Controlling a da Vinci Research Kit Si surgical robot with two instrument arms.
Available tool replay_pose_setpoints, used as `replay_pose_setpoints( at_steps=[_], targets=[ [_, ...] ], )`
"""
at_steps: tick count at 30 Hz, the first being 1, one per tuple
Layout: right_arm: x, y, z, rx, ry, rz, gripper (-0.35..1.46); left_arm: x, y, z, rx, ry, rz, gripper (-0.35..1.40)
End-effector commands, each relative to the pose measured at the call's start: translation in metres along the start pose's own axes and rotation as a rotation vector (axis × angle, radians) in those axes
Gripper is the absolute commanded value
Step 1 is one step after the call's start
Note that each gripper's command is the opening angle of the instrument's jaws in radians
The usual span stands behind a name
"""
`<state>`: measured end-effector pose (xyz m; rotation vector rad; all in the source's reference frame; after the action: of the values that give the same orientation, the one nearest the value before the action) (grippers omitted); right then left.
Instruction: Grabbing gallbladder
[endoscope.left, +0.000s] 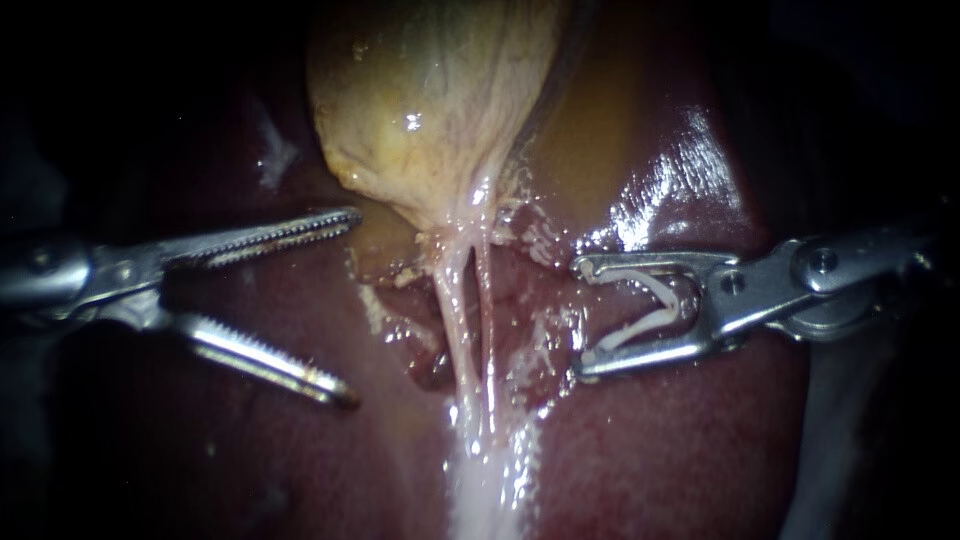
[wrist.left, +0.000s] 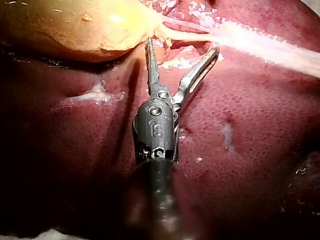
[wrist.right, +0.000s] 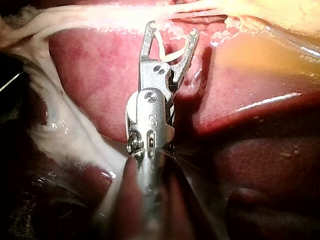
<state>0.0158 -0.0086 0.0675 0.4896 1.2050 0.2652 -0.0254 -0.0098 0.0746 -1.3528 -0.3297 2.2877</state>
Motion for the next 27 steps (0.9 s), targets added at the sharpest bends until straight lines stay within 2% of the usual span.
replay_pose_setpoints(
  at_steps=[1,5,9,14,18,24,27],
  targets=[
    [0.0000,0.0000,0.0000,0.000,0.000,0.000,0.50,0.0000,0.0000,0.0000,0.000,0.000,0.000,0.91],
    [0.0000,0.0000,0.0000,0.000,0.000,0.000,0.50,0.0000,-0.0001,0.0000,-0.001,0.000,0.006,0.84],
    [0.0000,0.0000,0.0000,0.000,0.000,0.000,0.50,-0.0003,-0.0006,0.0002,-0.001,-0.001,-0.059,0.68],
    [0.0000,-0.0001,0.0000,0.000,0.000,0.000,0.50,-0.0008,-0.0017,0.0009,-0.002,-0.002,-0.093,0.63],
    [0.0000,-0.0001,0.0000,0.000,0.000,0.000,0.50,-0.0013,-0.0025,0.0019,0.006,-0.002,-0.104,0.54],
    [0.0000,-0.0001,0.0000,0.000,0.000,0.000,0.50,-0.0020,-0.0031,0.0036,0.013,-0.002,-0.101,0.54],
    [0.0000,-0.0001,0.0000,0.000,0.000,0.000,0.50,-0.0023,-0.0032,0.0042,0.015,-0.003,-0.111,0.46]
  ],
)
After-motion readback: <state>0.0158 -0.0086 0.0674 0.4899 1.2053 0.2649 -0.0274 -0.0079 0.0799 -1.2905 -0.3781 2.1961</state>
